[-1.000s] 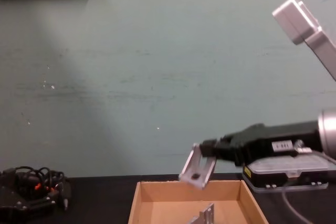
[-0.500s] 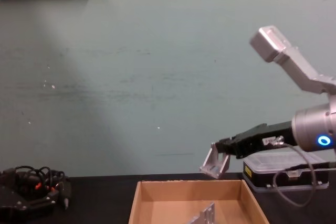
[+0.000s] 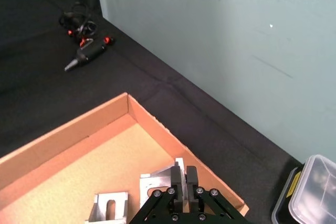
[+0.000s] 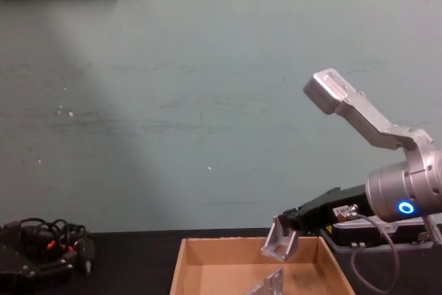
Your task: Use one hand to pick up the angle iron from the table and place it into the box.
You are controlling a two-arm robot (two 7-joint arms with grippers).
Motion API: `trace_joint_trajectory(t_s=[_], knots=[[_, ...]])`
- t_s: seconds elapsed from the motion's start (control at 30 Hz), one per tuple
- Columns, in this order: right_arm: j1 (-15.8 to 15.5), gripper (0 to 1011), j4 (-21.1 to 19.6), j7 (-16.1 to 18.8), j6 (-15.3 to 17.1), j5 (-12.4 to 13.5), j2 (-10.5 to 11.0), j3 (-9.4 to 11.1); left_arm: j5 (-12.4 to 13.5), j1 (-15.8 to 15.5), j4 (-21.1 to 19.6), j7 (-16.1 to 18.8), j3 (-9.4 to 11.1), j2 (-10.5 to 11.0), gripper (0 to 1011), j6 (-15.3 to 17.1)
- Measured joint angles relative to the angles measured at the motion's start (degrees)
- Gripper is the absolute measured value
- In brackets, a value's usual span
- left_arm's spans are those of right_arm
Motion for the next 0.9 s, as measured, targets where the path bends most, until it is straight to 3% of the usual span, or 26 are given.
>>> trace_joint_trajectory(t_s=[0.33,0.73,0.9], knots=[[0.5,57,3.5,0.2,-0.8,-2.2,-1.4,-0.1,0.0,0.0,0.0,0.0,0.0,0.0,1011,0.0],[0.5,58,3.8,0.5,-0.6,-2.8,-1.6,0.0,0.0,0.0,0.0,0.0,0.0,0.0,1011,0.0],[0.4,161,3.7,0.5,-0.6,-2.7,-1.6,0.0,0.0,0.0,0.0,0.0,0.0,0.0,1011,0.0]])
